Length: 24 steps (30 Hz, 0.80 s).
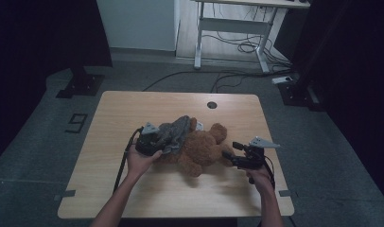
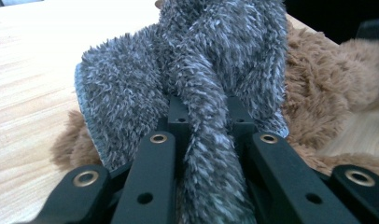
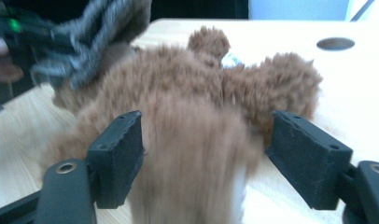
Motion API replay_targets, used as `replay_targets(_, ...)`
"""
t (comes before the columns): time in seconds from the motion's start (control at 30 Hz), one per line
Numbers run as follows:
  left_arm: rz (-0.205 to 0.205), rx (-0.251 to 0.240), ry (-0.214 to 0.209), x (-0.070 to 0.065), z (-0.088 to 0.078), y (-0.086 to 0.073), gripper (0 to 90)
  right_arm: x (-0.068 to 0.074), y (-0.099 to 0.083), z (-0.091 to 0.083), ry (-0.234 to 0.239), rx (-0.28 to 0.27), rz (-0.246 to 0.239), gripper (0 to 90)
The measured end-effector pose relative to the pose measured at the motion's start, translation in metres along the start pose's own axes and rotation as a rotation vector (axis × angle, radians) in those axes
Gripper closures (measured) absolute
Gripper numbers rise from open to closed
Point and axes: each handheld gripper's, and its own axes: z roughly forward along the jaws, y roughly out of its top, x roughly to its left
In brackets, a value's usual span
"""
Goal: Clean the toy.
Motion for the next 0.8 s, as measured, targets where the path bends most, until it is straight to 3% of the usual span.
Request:
replay_targets(0.17, 0.012, -0.015, -0.008, -0.006, -0.007, -0.010, 77.0, 0.003, 0.010, 0.005, -0.003, 0.022, 0.000, 20.7)
replay_targets(0.43, -0.012, -0.033, -0.040, -0.004, -0.013, -0.021, 76.9, 0.014, 0.015, 0.046, 0.014, 0.126, -0.020, 19.0)
replay_targets(0.53, -0.020, -0.036, -0.049, -0.004, -0.015, -0.023, 76.9, 0.017, 0.009, 0.053, 0.038, 0.155, -0.013, 18.6)
replay_targets(0.7, -0.030, -0.037, -0.062, -0.004, -0.017, -0.026, 76.8, 0.017, -0.008, 0.050, 0.074, 0.189, -0.006, 22.1)
replay_targets(0.8, -0.022, -0.036, -0.053, -0.008, -0.018, -0.026, 76.8, 0.014, -0.019, 0.050, 0.120, 0.197, 0.023, 33.1)
